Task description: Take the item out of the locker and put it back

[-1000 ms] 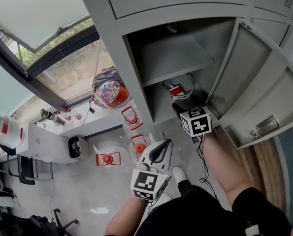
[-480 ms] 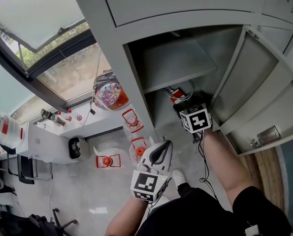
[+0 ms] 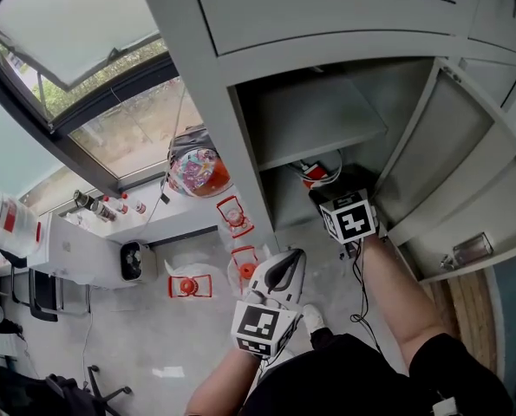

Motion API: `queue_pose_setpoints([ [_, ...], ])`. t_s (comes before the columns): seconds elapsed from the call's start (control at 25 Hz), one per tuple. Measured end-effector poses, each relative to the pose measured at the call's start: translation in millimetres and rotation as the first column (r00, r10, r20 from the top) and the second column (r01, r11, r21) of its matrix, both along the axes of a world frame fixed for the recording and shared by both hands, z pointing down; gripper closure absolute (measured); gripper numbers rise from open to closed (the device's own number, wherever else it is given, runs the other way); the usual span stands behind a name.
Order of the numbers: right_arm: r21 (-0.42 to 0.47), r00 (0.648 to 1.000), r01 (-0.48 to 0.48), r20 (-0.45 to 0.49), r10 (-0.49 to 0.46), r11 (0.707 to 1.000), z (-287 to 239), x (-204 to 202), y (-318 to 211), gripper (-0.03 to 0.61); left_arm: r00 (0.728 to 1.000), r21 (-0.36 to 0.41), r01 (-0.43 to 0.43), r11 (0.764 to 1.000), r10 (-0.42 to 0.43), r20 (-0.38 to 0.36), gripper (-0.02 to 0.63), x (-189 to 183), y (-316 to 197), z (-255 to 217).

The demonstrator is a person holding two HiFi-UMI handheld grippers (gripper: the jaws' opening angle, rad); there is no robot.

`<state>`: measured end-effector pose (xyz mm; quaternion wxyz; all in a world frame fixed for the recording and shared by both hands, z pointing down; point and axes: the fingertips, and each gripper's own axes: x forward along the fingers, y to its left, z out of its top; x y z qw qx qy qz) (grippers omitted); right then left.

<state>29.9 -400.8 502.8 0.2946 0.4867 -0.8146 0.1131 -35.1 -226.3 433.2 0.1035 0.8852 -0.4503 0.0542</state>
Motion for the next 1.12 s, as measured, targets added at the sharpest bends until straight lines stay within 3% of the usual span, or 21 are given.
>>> queue_pose_setpoints([
  [0.16,0.132,0.995,0.053,-0.091,-0.041,0.990,-13.2,-5.3,5.7,0.204,1.000,0.004,0.005,1.000,-0.005,-0.005,0.597,-2.6,-3.3,-1.9],
  [0.32,0.157,0.993,0.082,-0.102,-0.067,0.984,-16.8,-11.9,2.5,0.201,1.000,0.011,0.003,1.000,-0.003,-0.004,0.597,-3.6,-4.7,-4.4],
  [0.44,0.228,0.983,0.094,-0.173,-0.055,0.969,-30.1,-11.7,-1.6,0.199,1.000,0.014,0.007,1.000,-0.007,-0.006,0.597,-5.5,-5.4,-5.8],
  [0.56,0.276,0.984,0.078,-0.177,-0.029,0.958,-38.8,-10.4,1.2,0.200,1.000,0.014,0.010,1.000,-0.010,-0.005,0.597,-8.2,-5.3,-5.9],
  [0.64,0.255,0.987,0.082,-0.157,-0.043,0.963,-34.8,-12.9,2.6,0.199,1.000,0.013,0.010,1.000,-0.010,-0.003,0.597,-9.7,-5.3,-5.6],
  [0.8,0.131,0.973,0.159,-0.191,-0.132,0.979,-9.7,-23.0,-5.2,0.199,1.000,0.011,0.011,1.000,-0.011,-0.004,0.597,-10.0,-5.9,-4.7],
  [1.0,0.019,0.948,0.210,-0.247,-0.199,0.978,14.0,-27.5,-18.2,0.198,1.000,0.019,0.000,1.000,0.000,0.007,0.597,-6.2,-4.5,-7.4],
  [1.12,-0.037,0.949,0.208,-0.233,-0.211,0.977,23.2,-24.2,-25.8,0.193,1.000,0.022,0.000,1.000,0.000,0.013,0.597,-7.4,-4.6,-8.7],
])
